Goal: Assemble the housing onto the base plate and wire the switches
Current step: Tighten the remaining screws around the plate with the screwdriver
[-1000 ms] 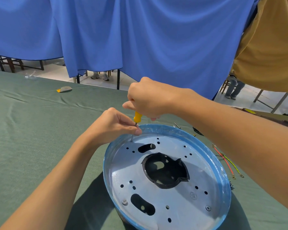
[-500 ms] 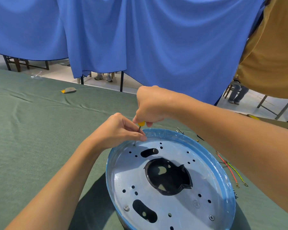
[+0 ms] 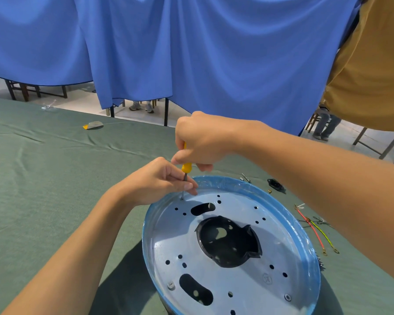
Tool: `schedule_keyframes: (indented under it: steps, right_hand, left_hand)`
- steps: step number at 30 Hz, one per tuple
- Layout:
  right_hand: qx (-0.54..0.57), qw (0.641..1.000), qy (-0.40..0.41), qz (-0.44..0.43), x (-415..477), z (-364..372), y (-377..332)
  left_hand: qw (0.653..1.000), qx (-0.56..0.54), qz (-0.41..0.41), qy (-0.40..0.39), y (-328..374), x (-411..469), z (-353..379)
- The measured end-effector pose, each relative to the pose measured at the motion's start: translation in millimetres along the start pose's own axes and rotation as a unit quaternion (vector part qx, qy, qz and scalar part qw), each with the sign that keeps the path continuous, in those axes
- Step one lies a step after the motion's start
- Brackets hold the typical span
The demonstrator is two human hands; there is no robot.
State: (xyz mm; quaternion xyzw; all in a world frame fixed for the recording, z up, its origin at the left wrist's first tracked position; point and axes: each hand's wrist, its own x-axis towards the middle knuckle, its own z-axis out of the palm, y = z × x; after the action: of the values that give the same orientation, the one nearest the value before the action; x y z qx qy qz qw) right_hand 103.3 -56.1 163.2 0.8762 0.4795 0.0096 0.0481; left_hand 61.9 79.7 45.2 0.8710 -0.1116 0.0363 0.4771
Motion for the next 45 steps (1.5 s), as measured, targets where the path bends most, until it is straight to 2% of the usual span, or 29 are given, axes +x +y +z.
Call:
schedule_keyframes:
  steps: [2,6,8,12,17,20,23,25,29,31,35,39,42,45]
  right_hand:
    - [0.009,0.999,-0.003,0.034,2.3,3.5,1.1]
    - [0.039,0.996,-0.037,0.078,1.6,4.2,4.9]
    - [0.046,0.995,-0.065,0.058,-1.4,-1.4,6.4]
    - [-0.011,0.997,-0.061,-0.036,-3.0,-15.6,8.8]
    - [-0.052,0.995,-0.060,-0.060,5.9,-7.7,1.3]
    - [-0.060,0.996,-0.059,-0.041,10.1,-3.9,0.2]
    - [-0.010,0.998,-0.068,0.005,5.6,-3.7,5.5]
    - [0.017,0.996,-0.080,0.038,3.1,-3.2,7.9]
    - [0.042,0.988,-0.125,0.076,1.7,-5.5,5.6]
    - [0.021,0.989,-0.136,0.061,0.6,-9.2,2.2]
    - [-0.093,0.994,-0.052,-0.037,0.9,-12.5,-2.4]
    - [-0.121,0.988,-0.036,-0.088,3.0,-8.4,-8.1]
    - [-0.108,0.992,-0.036,-0.052,6.1,-5.5,-14.3]
    - [-0.049,0.997,-0.048,0.040,10.2,-2.5,-16.8]
  left_hand:
    - [1.000,-0.009,-0.003,0.000,1.4,-0.2,2.5]
    - [0.997,-0.018,0.005,0.071,2.6,0.8,7.9]
    - [0.998,-0.003,0.012,0.067,3.6,1.2,6.7]
    - [1.000,0.016,0.002,0.022,3.8,2.4,1.5]
    - [0.999,-0.025,0.000,-0.023,1.4,0.1,-1.1]
    - [0.999,-0.039,-0.001,0.005,1.3,-1.0,-3.6]
    - [0.997,-0.046,0.014,0.062,1.9,-0.2,-4.8]
    - [0.996,-0.054,0.016,0.074,3.0,0.1,-4.6]
    - [0.995,-0.006,0.014,0.094,4.0,1.4,2.9]
    - [0.995,-0.014,0.008,0.097,3.9,0.4,3.3]
    - [0.997,-0.035,0.002,0.073,0.1,-1.4,-1.8]
    - [0.998,-0.038,0.009,0.044,-1.3,-1.0,-5.7]
    - [0.999,-0.026,0.013,0.024,-1.7,-0.9,-7.2]
    - [1.000,-0.015,0.016,0.018,-0.2,-1.3,-4.4]
